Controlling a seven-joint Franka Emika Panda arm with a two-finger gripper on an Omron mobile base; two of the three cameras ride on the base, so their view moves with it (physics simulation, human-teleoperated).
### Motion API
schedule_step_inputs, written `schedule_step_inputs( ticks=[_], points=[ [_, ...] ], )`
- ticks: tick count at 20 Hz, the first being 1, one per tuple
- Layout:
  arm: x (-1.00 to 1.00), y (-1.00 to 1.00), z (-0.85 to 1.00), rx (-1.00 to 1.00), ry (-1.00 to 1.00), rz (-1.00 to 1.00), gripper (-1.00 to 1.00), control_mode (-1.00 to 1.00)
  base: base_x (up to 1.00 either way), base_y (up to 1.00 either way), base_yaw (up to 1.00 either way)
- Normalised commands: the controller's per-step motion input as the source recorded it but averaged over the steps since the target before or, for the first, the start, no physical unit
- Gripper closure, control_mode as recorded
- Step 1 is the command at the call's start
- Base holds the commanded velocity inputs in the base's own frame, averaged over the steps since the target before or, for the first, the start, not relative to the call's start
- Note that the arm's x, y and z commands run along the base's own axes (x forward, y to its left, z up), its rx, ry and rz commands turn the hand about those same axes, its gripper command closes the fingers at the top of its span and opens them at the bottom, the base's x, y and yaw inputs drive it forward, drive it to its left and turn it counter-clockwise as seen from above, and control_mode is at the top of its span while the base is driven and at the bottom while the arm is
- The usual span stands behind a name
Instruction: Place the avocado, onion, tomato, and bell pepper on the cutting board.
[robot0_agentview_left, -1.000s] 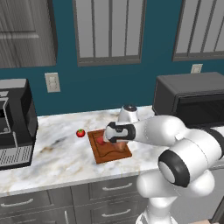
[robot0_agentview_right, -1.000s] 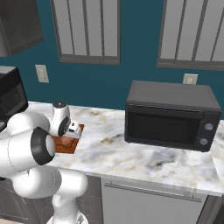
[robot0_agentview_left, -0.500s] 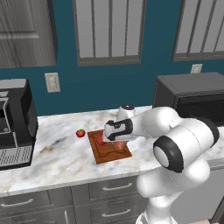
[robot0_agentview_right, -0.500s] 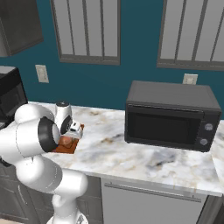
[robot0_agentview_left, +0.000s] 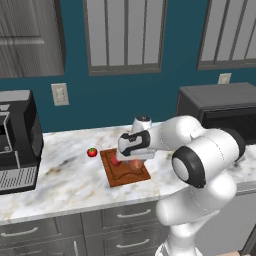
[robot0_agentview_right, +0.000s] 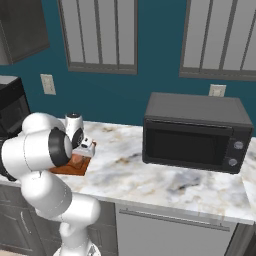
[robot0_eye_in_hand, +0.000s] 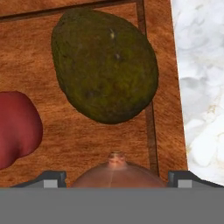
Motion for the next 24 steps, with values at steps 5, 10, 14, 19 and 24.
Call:
schedule_step_inputs(
  ticks=[5,10,14,19,24],
  points=[
    [-0.02,0.0,0.0,0.0,0.0,0.0,-1.0,-1.0,0.0,0.0,0.0],
    [-0.02,0.0,0.0,0.0,0.0,0.0,-1.0,-1.0,0.0,0.0,0.0],
    [-0.11,0.0,0.07,0.0,-0.03,0.0,-1.0,-1.0,0.0,0.0,0.0],
    [-0.19,-0.05,0.29,0.0,-0.1,0.0,-1.0,-1.0,0.0,0.0,0.0],
    [-0.29,-0.02,0.42,0.0,-0.15,0.0,-1.0,-1.0,0.0,0.0,0.0]
  ],
)
